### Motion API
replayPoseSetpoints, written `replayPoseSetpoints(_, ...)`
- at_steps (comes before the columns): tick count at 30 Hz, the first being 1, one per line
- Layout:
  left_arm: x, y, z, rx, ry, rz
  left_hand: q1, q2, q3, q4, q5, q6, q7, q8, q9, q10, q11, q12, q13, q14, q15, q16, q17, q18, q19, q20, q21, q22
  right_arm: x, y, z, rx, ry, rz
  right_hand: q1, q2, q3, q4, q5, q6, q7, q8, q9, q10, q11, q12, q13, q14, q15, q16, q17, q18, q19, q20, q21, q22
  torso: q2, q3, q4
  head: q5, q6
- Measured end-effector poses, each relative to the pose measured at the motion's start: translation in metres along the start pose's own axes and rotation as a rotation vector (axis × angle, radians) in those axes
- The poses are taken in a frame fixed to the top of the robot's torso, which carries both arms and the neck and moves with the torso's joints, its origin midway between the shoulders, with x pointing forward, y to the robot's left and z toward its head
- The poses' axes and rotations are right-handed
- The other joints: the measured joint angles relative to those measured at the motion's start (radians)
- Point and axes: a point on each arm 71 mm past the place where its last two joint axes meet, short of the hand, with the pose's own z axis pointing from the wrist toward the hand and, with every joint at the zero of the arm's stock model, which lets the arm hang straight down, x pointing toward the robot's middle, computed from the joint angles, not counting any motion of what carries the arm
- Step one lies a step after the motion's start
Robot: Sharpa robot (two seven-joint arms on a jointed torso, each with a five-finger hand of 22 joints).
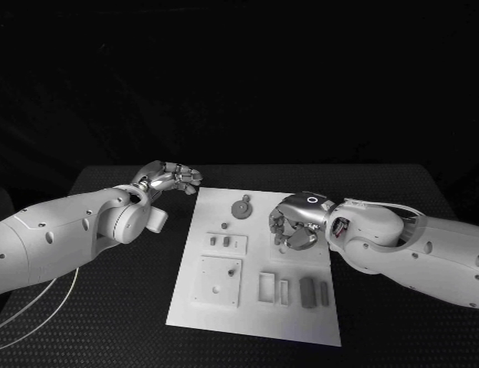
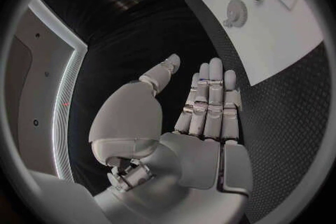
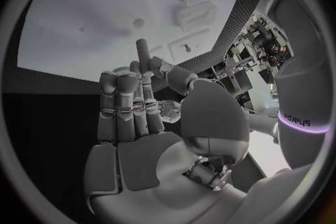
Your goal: Assemble the parts on the task board
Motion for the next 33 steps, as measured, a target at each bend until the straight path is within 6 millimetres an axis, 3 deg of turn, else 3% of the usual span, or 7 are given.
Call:
replayPoseSetpoints(8, 0.000, 0.000, 0.000, 0.000, 0.001, 0.000, 0.000, 0.000, 0.000, 0.000, 0.000, 0.000, 0.000, 0.000, 0.000, 0.000, 0.000, 0.000, 0.000, 0.000, 0.000, 0.000, 0.001, 0.000, 0.000, 0.000, 0.000, 0.001, -0.008, 0.015, 0.008, -0.036, -0.021, 0.035, 0.000, 0.000, 0.000, 0.000, 0.000, 0.002, -0.002, 0.000, 0.000, 0.002, -0.001, 0.000, 0.000, 0.001, -0.001, 0.000, 0.001, 0.000, 0.000, 0.000, 0.000, 0.000, 0.000, -0.0003, -0.0009, 0.005, -0.001)
replayPoseSetpoints(17, 0.001, 0.000, 0.001, 0.001, 0.002, 0.000, 0.000, 0.000, 0.000, 0.000, 0.000, 0.000, 0.000, 0.000, -0.001, 0.000, 0.000, 0.000, 0.000, 0.000, 0.000, 0.000, 0.002, 0.000, 0.000, 0.000, 0.000, 0.001, -0.011, 0.067, 0.036, -0.158, -0.046, 0.086, 0.000, 0.000, 0.003, 0.003, 0.004, 0.002, -0.002, 0.000, 0.001, 0.002, -0.001, 0.004, 0.001, 0.000, 0.000, 0.000, 0.001, 0.000, 0.000, 0.000, 0.000, 0.000, 0.000, -0.0003, -0.0018, 0.018, -0.009)
replayPoseSetpoints(22, 0.005, -0.001, 0.002, 0.003, 0.009, -0.002, 0.000, 0.000, 0.000, 0.000, 0.000, 0.000, 0.000, 0.000, -0.001, 0.000, 0.000, 0.000, -0.001, 0.003, 0.003, 0.000, 0.003, 0.000, 0.000, 0.000, -0.004, 0.001, -0.001, 0.097, 0.045, -0.225, -0.033, 0.112, 0.000, 0.000, 0.003, 0.003, 0.004, 0.002, -0.002, 0.003, 0.001, 0.002, -0.001, 0.004, 0.001, 0.000, 0.000, 0.000, 0.001, 0.000, 0.000, 0.000, 0.000, 0.000, 0.000, -0.0007, -0.0006, 0.025, -0.013)
replayPoseSetpoints(33, 0.006, -0.001, 0.003, 0.004, 0.010, -0.002, 0.000, 0.000, 0.000, 0.000, 0.000, 0.000, 0.000, 0.000, -0.001, 0.000, 0.000, 0.000, -0.001, 0.002, 0.002, 0.000, 0.004, 0.000, 0.000, 0.000, -0.004, 0.002, 0.019, 0.133, 0.057, -0.299, 0.002, 0.145, 0.000, 0.000, 0.003, 0.003, 0.004, 0.001, -0.001, 0.003, 0.002, 0.002, -0.001, 0.004, 0.002, 0.000, 0.000, 0.000, 0.001, 0.000, -0.001, 0.002, 0.000, 0.000, 0.000, -0.0014, -0.0015, 0.040, -0.017)
